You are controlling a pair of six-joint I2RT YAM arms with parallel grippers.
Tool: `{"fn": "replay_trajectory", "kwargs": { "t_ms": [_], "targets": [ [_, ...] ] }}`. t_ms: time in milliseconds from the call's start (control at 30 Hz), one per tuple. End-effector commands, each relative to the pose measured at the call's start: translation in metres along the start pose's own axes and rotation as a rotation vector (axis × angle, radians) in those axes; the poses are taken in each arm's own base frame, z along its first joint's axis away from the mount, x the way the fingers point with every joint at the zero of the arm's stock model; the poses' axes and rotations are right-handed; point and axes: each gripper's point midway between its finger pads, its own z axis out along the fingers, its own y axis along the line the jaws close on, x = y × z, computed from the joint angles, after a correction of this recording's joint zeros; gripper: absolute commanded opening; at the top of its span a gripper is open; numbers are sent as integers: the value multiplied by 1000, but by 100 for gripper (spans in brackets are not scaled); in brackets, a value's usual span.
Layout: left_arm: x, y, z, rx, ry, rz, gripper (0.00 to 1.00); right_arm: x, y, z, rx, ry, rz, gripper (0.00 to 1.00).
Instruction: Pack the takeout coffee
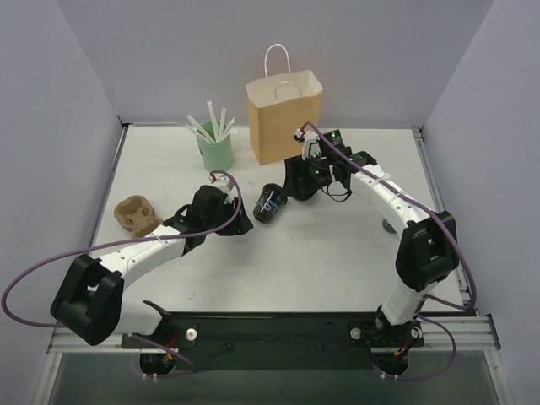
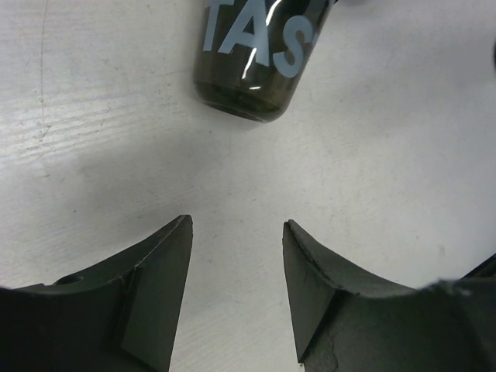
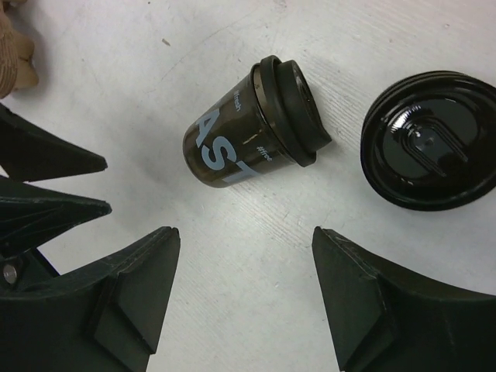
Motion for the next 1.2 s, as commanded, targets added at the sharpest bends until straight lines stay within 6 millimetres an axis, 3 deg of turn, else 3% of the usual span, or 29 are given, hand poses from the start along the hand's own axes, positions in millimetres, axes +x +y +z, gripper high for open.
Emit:
{"fn": "replay_trajectory", "kwargs": {
  "t_ms": [0, 33, 67, 100, 200, 500, 767, 1167],
  "targets": [
    [-16, 8, 14, -17, -42, -36, 60, -20, 5, 10, -108, 0, -114, 72],
    [-18, 11, 16, -22, -42, -47, 59, -14, 3, 22, -124, 33, -106, 73],
    [-17, 18, 19, -33, -31, -67, 59, -25, 7, 23, -146, 18, -118, 73],
    [-24, 16, 21, -12, -56, -78, 59, -20, 6, 34, -175, 45, -117, 73],
    [-21, 19, 29, 4, -43, -103, 58, -21, 0, 51, -184, 70, -125, 73],
    [-12, 22, 51, 16, 7, -112, 57, -19, -11, 79, -245, 112, -155, 75],
    [-6, 25, 67, 13, 35, -128, 57, 4, -11, 81, -268, 168, -157, 68],
    [0, 23, 74, 35, 46, -157, 57, 22, -8, 59, -241, 193, -164, 52]
  ]
}}
